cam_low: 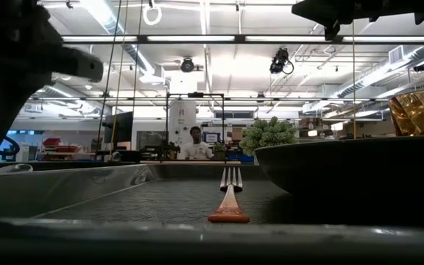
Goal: Pick and place plate/cup/fork/spoon on tray
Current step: Put the yellow spoon on the black tray on the left of the orange fork
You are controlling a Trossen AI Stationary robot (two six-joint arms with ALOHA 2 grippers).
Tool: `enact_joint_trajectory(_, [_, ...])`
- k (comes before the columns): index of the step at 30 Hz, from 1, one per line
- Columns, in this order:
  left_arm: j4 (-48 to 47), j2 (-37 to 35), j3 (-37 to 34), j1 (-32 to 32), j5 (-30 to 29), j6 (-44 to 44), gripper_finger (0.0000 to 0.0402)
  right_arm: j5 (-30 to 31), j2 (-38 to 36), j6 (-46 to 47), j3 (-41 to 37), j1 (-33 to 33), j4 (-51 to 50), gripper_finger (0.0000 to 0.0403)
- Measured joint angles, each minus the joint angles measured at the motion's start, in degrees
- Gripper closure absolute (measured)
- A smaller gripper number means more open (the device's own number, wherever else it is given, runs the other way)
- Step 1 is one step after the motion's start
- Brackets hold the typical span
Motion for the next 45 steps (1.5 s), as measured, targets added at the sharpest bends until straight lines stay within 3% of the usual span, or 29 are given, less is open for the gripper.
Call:
enact_joint_trajectory(16, [11.09, -0.15, -8.27, 0.65, 1.92, -1.18, 0.0260, -0.05, 0.00, 0.04, 0.00, 0.00, -0.28, 0.0396])
enact_joint_trajectory(21, [11.77, -0.17, -8.33, 0.87, 2.14, -0.87, 0.0274, -0.09, 0.00, 0.45, 0.00, 0.15, -0.26, 0.0396])
enact_joint_trajectory(31, [12.94, -0.15, -8.38, 0.85, 1.94, 1.28, 0.0339, -0.16, 0.00, 0.83, 0.00, 0.52, 0.85, 0.0396])
enact_joint_trajectory(38, [12.74, -0.05, -8.07, 0.85, 1.65, 1.48, 0.0332, -0.14, 0.00, 0.79, 0.00, 0.52, 0.72, 0.0396])
enact_joint_trajectory(45, [12.77, 0.20, -5.90, 0.78, -3.48, 1.76, 0.0334, -0.12, 0.00, 0.82, 0.00, 0.52, 0.64, 0.0396])
